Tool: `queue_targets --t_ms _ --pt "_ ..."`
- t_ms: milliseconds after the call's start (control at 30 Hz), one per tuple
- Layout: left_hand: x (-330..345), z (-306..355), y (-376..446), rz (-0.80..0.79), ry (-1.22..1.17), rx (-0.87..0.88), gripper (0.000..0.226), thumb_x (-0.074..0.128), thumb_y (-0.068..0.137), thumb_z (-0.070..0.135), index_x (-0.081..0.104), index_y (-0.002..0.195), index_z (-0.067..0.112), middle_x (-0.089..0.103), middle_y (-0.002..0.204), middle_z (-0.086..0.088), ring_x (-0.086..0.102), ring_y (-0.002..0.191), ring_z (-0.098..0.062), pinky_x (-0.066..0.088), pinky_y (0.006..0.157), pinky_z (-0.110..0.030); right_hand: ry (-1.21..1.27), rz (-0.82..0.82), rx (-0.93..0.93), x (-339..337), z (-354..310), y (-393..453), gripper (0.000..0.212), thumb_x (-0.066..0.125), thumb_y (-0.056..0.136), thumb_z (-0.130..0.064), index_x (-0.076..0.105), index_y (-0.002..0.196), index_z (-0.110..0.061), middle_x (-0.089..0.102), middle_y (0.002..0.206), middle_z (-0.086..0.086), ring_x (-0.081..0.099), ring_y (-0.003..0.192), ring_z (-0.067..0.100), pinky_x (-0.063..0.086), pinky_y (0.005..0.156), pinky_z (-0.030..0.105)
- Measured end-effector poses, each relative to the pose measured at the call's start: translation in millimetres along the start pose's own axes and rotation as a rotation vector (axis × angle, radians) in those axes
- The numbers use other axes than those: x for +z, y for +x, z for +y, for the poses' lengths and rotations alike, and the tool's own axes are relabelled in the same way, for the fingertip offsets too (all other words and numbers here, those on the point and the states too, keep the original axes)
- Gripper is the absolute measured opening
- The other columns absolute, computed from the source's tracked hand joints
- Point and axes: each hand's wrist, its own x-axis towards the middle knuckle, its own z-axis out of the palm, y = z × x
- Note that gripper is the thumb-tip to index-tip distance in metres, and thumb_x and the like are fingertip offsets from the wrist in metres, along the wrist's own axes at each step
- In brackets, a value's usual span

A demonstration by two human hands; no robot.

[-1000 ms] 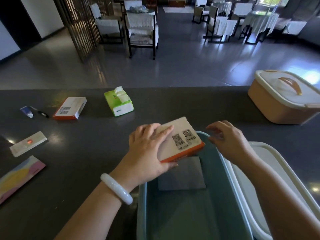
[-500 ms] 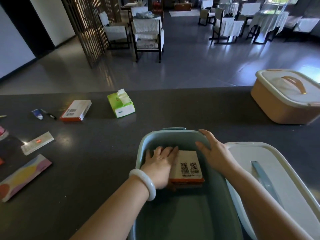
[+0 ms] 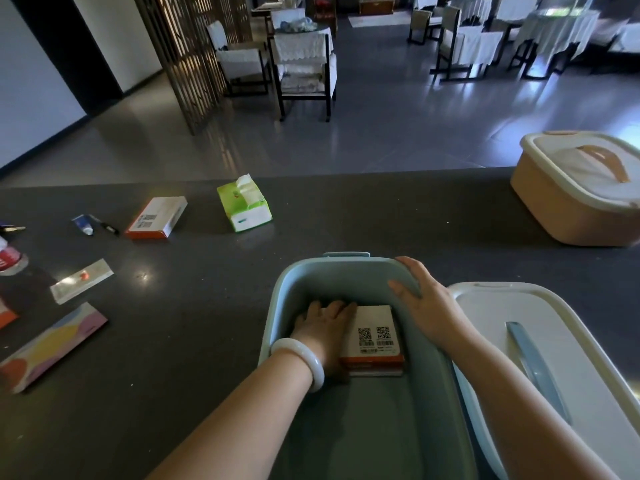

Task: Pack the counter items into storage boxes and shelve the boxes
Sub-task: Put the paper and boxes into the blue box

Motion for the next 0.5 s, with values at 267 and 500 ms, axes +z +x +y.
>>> queue_targets --t_ms 267,500 --pt "2.8 -0.9 2.4 0.02 0.022 0.022 0.119 0.08 0.067 0.047 0.0 0.153 0.027 0.015 0.155 -0.001 0.018 0.136 -0.035 0.027 0.111 -0.055 0.026 -0.011 -0.008 -0.5 1.5 0.2 0.042 0.056 0.092 -0.043 0.042 0.132 -0.041 0.061 0.113 -0.002 0.058 0.099 0.019 0.049 0.084 0.036" --pt "5.7 -1.0 3.7 0.051 0.038 0.035 0.121 0.08 0.064 0.05 0.001 0.153 0.026 0.017 0.154 -0.002 0.02 0.134 -0.036 0.031 0.109 -0.055 0.012 -0.012 0.0 -0.1 3.2 1.7 0.041 0.054 0.093 -0.043 0.04 0.132 -0.042 0.059 0.112 -0.004 0.058 0.096 0.016 0.045 0.077 0.032"
